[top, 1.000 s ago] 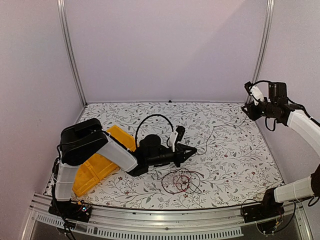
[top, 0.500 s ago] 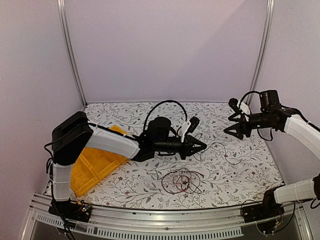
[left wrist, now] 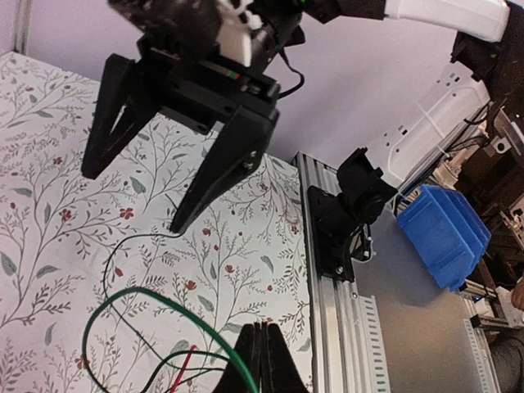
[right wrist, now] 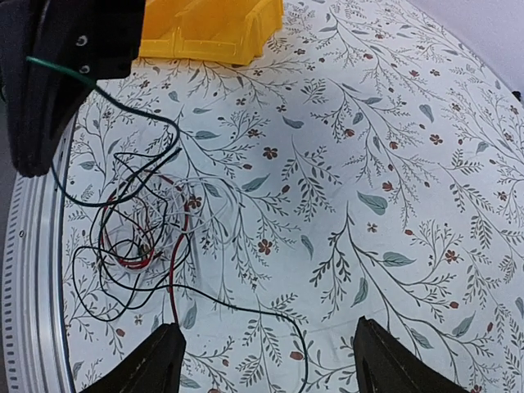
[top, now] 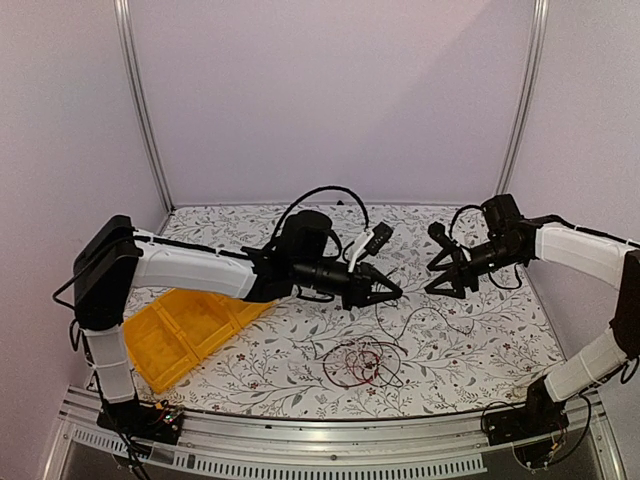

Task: Untangle the cables

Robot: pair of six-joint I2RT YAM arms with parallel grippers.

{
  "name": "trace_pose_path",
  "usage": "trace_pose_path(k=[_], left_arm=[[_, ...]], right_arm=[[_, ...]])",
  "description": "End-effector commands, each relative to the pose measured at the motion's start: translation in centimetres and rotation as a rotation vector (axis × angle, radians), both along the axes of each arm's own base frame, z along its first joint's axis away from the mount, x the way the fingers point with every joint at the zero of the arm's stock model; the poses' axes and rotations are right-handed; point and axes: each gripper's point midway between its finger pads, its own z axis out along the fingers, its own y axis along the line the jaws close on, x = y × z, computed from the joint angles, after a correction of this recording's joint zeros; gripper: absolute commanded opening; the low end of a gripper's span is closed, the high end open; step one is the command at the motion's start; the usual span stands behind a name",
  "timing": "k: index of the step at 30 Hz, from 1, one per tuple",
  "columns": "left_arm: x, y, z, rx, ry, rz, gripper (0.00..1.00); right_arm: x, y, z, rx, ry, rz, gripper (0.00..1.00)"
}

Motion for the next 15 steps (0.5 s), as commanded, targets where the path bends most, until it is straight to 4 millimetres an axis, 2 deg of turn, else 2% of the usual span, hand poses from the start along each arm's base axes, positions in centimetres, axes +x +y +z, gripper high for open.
trace_pose_path(k=[1, 6, 9, 12, 15], left_arm=[[4.5, 2.1, -1.7, -0.053, 0.174, 0.105, 0.00], [9.8, 3.4, -1.4, -0.160, 0.235, 0.250, 0.00], [12.2, 3.6, -1.3, -0.212, 0.279, 0.329, 0.00], [13.3, 3.9, -1.3, -0.254, 0.330, 0.359, 0.00], [14.0, 3.9, -2.0, -0.250, 0.363, 0.378, 0.00]], right_arm=[[-0.7, 1.4, -1.1, 0.017, -0.003, 0.034, 0.74], [-0.1, 3.5, -2.3, 0.001, 0.030, 0.049, 0.73], [0.0, 5.4, -2.9, 0.011, 0.097, 0.084, 0.72], [0.6, 7.1, -3.0, 0.044, 0.148, 0.106, 0.73], [1.1, 8.0, -4.1, 0.051, 0.206, 0.086, 0.77]])
